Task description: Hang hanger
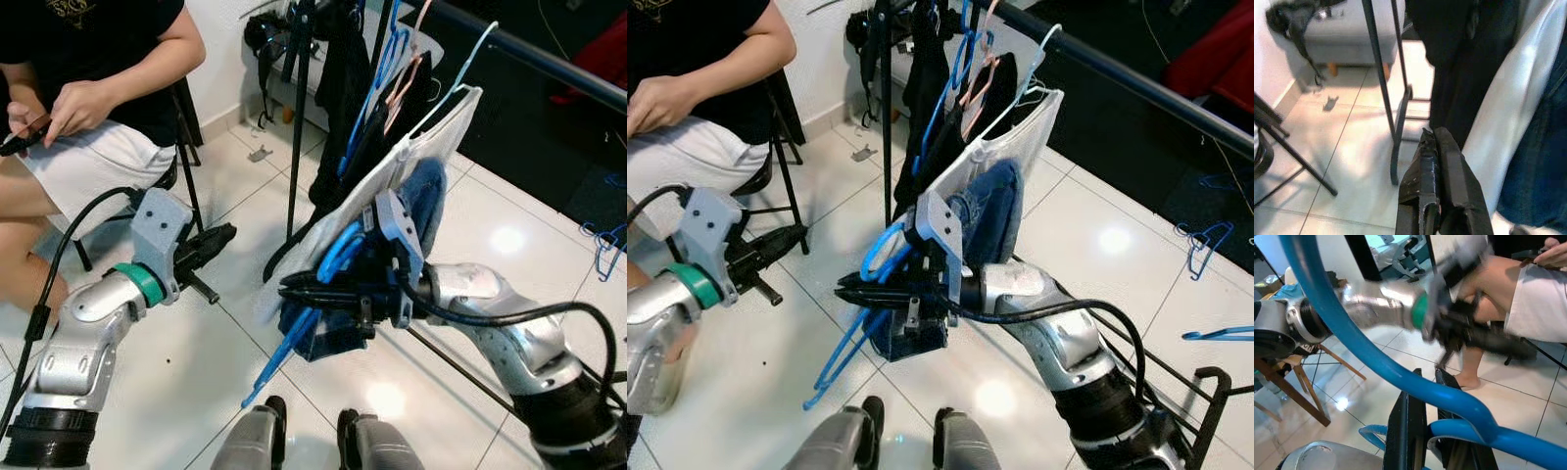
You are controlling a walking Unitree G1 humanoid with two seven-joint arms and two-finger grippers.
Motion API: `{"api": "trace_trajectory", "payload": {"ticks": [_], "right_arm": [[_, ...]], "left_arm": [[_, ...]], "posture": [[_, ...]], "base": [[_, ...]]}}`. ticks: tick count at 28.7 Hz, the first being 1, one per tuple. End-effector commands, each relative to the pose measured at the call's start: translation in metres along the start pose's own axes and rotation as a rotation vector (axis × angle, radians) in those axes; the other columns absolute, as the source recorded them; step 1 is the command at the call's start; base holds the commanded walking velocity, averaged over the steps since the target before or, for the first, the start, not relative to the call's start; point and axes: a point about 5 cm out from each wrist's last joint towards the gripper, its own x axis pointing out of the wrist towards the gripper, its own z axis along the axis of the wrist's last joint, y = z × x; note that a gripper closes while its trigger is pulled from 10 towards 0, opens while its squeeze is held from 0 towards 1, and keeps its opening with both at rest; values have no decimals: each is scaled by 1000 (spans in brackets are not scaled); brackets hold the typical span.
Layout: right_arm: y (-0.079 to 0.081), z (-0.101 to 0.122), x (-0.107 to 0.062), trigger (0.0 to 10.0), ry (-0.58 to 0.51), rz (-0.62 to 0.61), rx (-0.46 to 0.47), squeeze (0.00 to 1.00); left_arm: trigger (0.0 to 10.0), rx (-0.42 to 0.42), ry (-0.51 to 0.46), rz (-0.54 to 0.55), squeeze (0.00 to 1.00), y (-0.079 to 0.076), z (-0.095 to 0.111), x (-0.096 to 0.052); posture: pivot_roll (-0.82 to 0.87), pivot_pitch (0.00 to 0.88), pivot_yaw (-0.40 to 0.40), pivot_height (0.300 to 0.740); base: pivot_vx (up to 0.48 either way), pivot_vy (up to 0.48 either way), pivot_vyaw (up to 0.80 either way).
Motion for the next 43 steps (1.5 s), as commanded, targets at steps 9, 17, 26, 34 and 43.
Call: {"api": "trace_trajectory", "payload": {"ticks": [9, 17, 26, 34, 43], "right_arm": [[-2, 19, 3, 10000, -55, 39, -41, 0], [-1, 22, 2, 10000, -56, 53, -50, 0], [3, 25, 6, 10000, -70, 71, -49, 0], [5, 25, 8, 10000, -79, 73, -46, 0], [5, 24, 7, 10000, -78, 65, -42, 0]], "left_arm": [[10000, 63, 64, -71, 0, -8, -10, 20], [10000, -60, 84, -107, 0, -1, -19, 20], [10000, -299, 36, -247, 0, -7, -19, 30], [10000, -324, -12, -389, 0, -34, -6, 40], [10000, -315, -72, -505, 82, -31, 5, 19]], "posture": [[-31, 137, 20, 740], [-34, 143, 28, 740], [-36, 153, 31, 740], [-36, 158, 42, 740], [-36, 166, 46, 740]], "base": [[0, 0, 0], [0, 0, 0], [0, 0, 0], [0, 0, 0], [0, 0, 0]]}}
